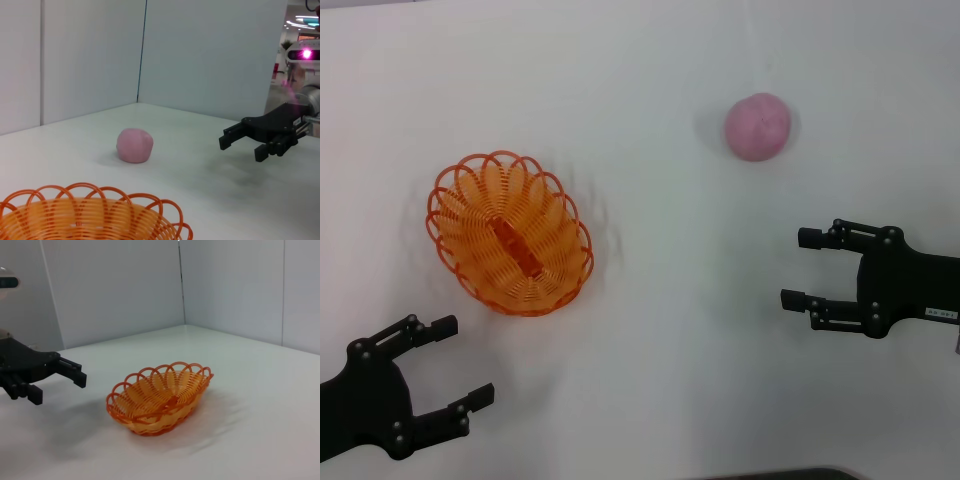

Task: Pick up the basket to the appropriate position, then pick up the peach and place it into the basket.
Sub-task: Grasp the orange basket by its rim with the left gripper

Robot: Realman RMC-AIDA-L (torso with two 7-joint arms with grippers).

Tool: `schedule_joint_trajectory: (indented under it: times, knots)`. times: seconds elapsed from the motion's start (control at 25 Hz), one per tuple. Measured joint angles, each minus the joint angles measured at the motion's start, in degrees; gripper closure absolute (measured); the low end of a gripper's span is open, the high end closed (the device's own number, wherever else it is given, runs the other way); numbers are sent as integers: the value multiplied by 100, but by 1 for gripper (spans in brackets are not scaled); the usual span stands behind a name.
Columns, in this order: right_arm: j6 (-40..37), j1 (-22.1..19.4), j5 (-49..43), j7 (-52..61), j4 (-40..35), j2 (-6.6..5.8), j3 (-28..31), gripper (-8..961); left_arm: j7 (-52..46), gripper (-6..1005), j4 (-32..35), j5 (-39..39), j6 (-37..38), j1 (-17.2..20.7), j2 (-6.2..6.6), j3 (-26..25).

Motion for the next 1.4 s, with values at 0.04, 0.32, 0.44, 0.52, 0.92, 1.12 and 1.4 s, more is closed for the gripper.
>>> schedule_joint_trajectory:
  times: [0.04,0.32,0.44,0.52,0.92,1.12,1.4]
  knots:
    - [0,0,0,0,1,0,-2,137,-2,155,0,0,3,-1,0,0]
    - [0,0,0,12,-2,0,-7,137,-13,155,0,0,18,-2,0,0]
    - [1,0,0,57,-4,0,-5,137,-206,155,0,-3,26,-23,8,-24]
    - [6,0,0,76,-6,0,-7,138,-522,156,6,-11,33,-82,35,-105]
    - [23,61,0,310,-16,-26,12,138,-3440,158,347,25,-131,-552,277,-448]
    - [29,110,1,365,-16,-26,-8,138,-4550,170,688,46,-333,-745,359,-404]
    - [47,134,1,381,-16,-26,-13,139,-5675,171,1205,82,-592,-1005,378,-113]
